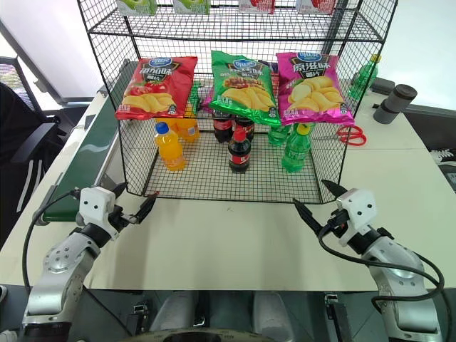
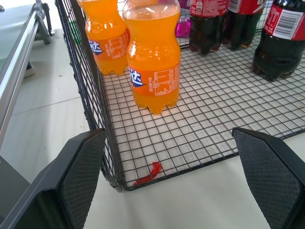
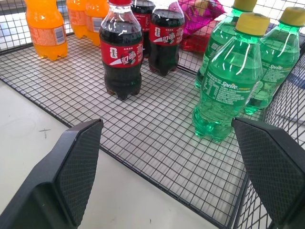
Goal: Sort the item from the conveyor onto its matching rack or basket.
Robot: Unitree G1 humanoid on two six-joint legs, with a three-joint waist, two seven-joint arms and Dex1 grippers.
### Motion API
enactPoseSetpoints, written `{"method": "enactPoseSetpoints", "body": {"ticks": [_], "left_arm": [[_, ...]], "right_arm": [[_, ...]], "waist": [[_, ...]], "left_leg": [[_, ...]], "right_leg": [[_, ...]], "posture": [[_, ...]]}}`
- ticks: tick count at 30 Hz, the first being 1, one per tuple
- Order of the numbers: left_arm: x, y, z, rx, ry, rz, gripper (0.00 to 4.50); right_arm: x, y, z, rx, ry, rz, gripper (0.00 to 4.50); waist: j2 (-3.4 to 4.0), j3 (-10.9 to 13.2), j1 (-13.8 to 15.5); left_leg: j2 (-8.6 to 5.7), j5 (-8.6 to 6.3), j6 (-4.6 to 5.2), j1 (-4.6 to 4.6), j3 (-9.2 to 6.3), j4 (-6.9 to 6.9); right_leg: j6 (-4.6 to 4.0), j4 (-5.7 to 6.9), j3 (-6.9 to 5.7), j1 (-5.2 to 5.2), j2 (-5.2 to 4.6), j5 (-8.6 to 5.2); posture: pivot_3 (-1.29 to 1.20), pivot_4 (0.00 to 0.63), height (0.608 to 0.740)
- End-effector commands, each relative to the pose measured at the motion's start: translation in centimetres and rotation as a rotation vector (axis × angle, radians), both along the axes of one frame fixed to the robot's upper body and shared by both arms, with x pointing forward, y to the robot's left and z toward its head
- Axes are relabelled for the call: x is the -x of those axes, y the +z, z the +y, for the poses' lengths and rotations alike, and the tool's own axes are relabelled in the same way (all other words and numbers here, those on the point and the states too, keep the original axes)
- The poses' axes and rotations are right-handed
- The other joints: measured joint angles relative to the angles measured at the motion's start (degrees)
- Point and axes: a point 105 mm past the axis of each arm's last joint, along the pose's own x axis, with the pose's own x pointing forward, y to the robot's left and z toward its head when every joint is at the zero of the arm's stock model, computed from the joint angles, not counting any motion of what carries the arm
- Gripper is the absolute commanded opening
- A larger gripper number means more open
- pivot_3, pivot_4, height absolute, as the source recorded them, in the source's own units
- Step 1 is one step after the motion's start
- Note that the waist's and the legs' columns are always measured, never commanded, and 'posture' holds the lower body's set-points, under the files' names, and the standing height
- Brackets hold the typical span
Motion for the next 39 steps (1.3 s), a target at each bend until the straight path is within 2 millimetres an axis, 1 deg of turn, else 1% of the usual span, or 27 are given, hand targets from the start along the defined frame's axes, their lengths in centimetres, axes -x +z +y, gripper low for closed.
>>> {"method": "enactPoseSetpoints", "body": {"ticks": [1,8,15,26,39], "left_arm": [[-0.24,1.23,-0.25,0.000,-0.003,-0.045,4.50],[-0.28,1.21,-0.28,0.002,0.000,-0.044,4.50],[-0.16,1.12,-0.31,-0.002,-0.001,-0.040,4.50],[-0.24,1.14,-0.54,-0.004,-0.006,-0.040,4.50],[-0.12,1.04,-0.54,-0.004,0.002,-0.035,4.50]], "right_arm": [[-0.18,0.90,0.37,0.005,0.009,-0.035,4.49],[-0.27,0.80,0.47,0.007,0.009,-0.034,4.49],[-0.46,0.43,-0.10,0.013,0.004,-0.028,4.49],[-0.39,0.42,0.86,0.011,0.014,-0.030,4.49],[-0.44,0.37,0.86,0.017,0.020,-0.028,4.49]], "waist": [[0.00,0.00,0.00],[0.00,0.00,-0.01],[0.00,0.00,0.00],[0.00,0.00,-0.01],[0.00,0.00,-0.01]], "left_leg": [[0.00,0.00,0.00,0.00,0.00,0.00],[0.00,0.00,0.00,0.00,0.00,0.00],[0.00,0.00,0.00,0.01,0.00,0.00],[0.00,0.00,0.00,0.01,0.00,0.00],[0.00,0.00,0.00,0.01,0.00,0.00]], "right_leg": [[0.00,0.00,0.00,0.00,0.00,0.00],[0.12,0.00,0.00,0.00,0.01,0.07],[0.12,0.00,0.00,0.00,0.01,0.07],[0.12,0.00,0.00,0.00,0.02,0.07],[0.12,0.01,0.00,0.00,0.02,0.07]], "posture": [[0.00,0.150,0.740],[0.00,0.150,0.740],[0.00,0.150,0.740],[0.00,0.150,0.740],[0.00,0.150,0.740]]}}
